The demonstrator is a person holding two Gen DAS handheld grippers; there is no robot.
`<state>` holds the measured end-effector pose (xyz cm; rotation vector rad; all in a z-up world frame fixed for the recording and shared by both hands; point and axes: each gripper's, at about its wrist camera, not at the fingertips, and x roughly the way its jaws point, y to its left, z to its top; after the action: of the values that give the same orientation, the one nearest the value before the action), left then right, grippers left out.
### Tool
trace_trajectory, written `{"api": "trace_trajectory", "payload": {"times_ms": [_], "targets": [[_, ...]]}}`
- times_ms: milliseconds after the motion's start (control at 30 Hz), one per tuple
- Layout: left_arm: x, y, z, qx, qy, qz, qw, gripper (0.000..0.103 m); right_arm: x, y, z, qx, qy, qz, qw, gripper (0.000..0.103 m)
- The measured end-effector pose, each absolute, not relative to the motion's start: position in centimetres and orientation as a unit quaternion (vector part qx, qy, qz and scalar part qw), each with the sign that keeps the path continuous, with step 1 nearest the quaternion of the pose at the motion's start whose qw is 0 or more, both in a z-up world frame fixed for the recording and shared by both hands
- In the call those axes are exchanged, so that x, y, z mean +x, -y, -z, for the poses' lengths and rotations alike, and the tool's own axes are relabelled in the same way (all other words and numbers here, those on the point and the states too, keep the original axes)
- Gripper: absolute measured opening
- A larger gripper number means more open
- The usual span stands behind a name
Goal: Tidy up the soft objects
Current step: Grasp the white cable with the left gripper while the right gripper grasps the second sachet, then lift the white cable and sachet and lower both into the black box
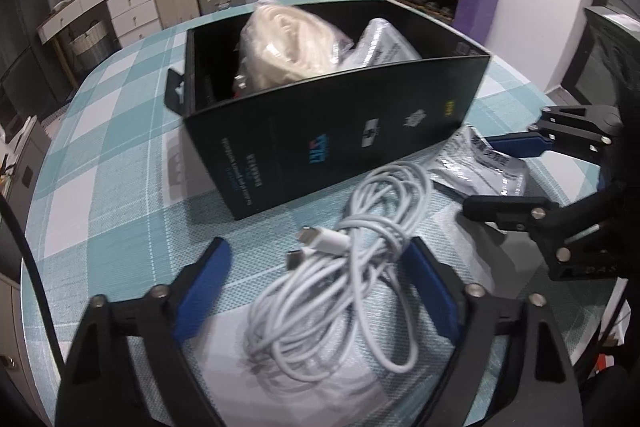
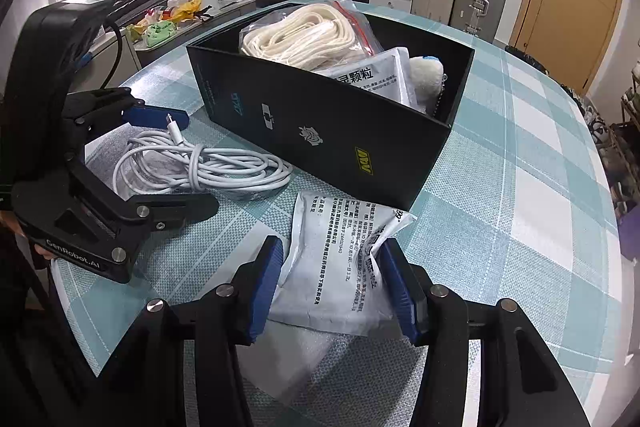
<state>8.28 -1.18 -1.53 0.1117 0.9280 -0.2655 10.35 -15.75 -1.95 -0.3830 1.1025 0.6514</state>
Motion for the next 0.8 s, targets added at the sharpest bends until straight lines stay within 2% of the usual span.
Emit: {"api": "trace_trajectory", "payload": {"times_ms": [33, 100, 233, 500, 567, 800], "targets": [[8.1, 1.3, 1.4, 0.056, -0.443, 0.133, 0.885, 0.074, 10.4, 15.8, 2.0, -0.177, -0.511, -0.302, 0.785, 0.052], [7.6, 1.7, 1.3, 0.063, -0.436, 0.149, 0.886, 0.058, 10.3, 15.8, 2.0, -0.178, -0.511, -0.302, 0.785, 0.052], [7.0, 2.6, 1.0, 0.075, -0.428, 0.178, 0.883, 0.044, 10.3, 15.7, 1.9, -0.179, -0.511, -0.301, 0.785, 0.052], [7.0, 2.4, 0.5, 0.066, -0.427, 0.199, 0.880, 0.034, 10.3, 15.6, 1.8, -0.181, -0.509, -0.303, 0.785, 0.050], [7.0, 2.4, 0.4, 0.063, -0.427, 0.204, 0.879, 0.033, 10.2, 15.6, 1.5, -0.184, -0.507, -0.302, 0.786, 0.044], [6.9, 2.3, 0.1, 0.059, -0.423, 0.210, 0.879, 0.031, 10.0, 15.8, 1.2, -0.187, -0.502, -0.308, 0.786, 0.040]]}}
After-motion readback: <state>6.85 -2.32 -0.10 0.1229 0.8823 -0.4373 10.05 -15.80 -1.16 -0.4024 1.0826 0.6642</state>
